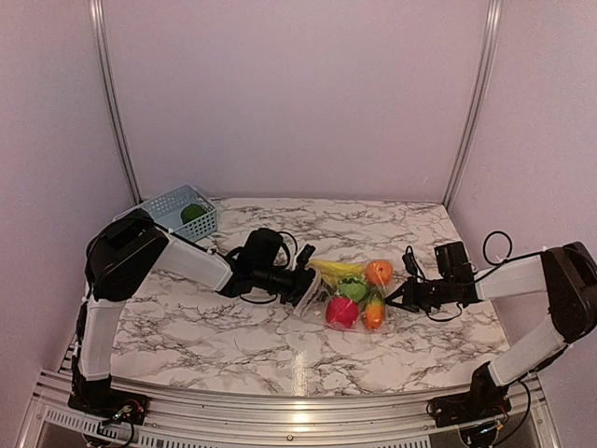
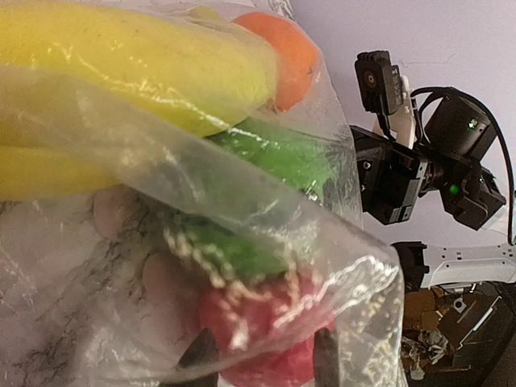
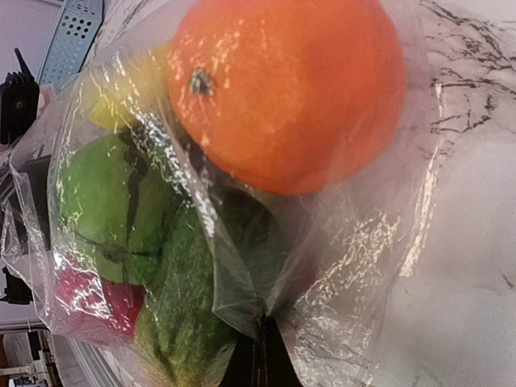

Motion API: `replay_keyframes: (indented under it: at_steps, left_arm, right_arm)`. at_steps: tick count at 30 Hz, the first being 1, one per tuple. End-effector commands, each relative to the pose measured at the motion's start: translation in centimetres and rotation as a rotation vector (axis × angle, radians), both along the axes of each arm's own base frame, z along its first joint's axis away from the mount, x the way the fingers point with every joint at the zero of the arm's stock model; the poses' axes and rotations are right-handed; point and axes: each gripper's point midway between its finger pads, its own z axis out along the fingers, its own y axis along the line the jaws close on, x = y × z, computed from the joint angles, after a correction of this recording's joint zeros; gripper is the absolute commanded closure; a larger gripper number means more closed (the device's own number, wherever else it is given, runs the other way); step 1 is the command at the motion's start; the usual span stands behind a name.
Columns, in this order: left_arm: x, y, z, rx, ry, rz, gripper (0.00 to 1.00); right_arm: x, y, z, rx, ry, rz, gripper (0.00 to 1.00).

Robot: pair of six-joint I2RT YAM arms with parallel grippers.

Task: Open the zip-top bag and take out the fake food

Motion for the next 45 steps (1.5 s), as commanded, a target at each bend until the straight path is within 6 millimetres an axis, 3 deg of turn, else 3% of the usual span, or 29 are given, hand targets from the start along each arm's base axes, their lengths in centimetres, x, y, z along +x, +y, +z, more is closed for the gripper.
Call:
replay_keyframes:
  at_steps: [1,8,20,30,39,45]
  left_arm:
    - [-1.8,-1.5,1.8,-0.052,-0.049,-0.104,0.55]
    - [-4.2,-2.0,0.0,0.075,-0.119,-0.212,0.33]
    - [-6.2,-0.8,-5.1,0.279,-0.151,-0.287,0.18]
    - [-7.8,-2.6,-3.6,0.189,-0.160,-0.341,0.10]
    - [-7.9,-3.1,-5.7,0.294,-0.158,-0.337,0.01]
    - [-6.0,-1.9,-6.2,0.321,-0.138,-0.228,0.04]
  right_arm:
    - [-0.1,0.0,-0.1,0.016,0.003,-0.003,1.00]
    - [-0.7,0.4,-0.2,0.024,0.010,0.000,1.00]
    - [-1.4,0.7,-0.5,0.028,0.024,0.002,1.00]
    - [-3.3,2.5,0.2,0.034,0.028,0.052,1.00]
    - [-4.9,3.9,0.2,0.045,0.046,0.085,1.00]
    - [-5.8,4.8,0.1,0.042,0.051,0.126,1.00]
